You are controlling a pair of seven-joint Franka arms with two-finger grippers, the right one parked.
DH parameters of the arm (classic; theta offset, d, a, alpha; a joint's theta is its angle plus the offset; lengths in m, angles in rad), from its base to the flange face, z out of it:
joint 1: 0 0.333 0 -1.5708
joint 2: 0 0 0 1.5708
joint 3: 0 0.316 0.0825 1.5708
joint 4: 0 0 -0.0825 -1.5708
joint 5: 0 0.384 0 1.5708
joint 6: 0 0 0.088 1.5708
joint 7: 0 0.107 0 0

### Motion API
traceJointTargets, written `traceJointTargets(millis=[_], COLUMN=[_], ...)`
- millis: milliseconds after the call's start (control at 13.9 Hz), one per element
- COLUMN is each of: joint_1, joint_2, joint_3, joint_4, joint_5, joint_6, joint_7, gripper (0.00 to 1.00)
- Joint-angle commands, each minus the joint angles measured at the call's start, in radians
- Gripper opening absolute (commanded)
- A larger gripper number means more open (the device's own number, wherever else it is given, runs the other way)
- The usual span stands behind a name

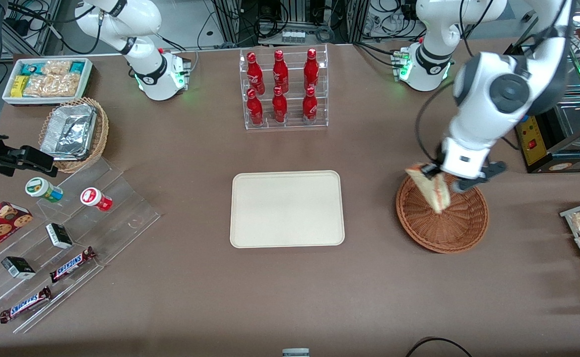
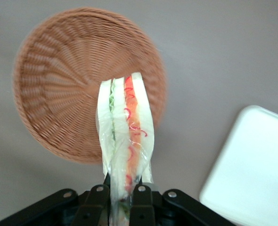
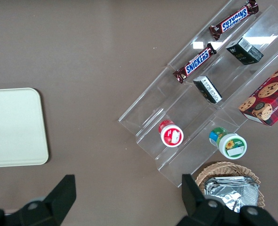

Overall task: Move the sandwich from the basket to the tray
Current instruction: 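Lift the sandwich out of the basket and carry it over the tray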

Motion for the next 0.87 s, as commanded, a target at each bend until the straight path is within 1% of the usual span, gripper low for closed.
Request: traceJointTargets(millis=[0, 216, 361, 433, 577, 722, 794], joint_1=[0.001, -0.011, -0.089, -0.123, -0.195, -0.292, -0.323], joint_2=[0.077, 0.178, 0.259, 0.299, 0.415, 0.52, 0.575], joint_3=[-0.106, -0.221, -0.231, -0.231, -0.231, -0.222, -0.222], joint_4=[0.109, 0.192, 0.259, 0.297, 0.395, 0.48, 0.526], joint_5=[0.016, 0.082, 0.137, 0.152, 0.194, 0.243, 0.288], joint_6=[-0.047, -0.044, -0.043, -0.04, -0.038, -0.03, -0.023], joint_7=[-0.044, -0.079, -0.102, -0.102, -0.105, -0.158, -0.204], gripper=[0.0, 0.0, 0.0, 0.0, 0.0, 0.0, 0.0])
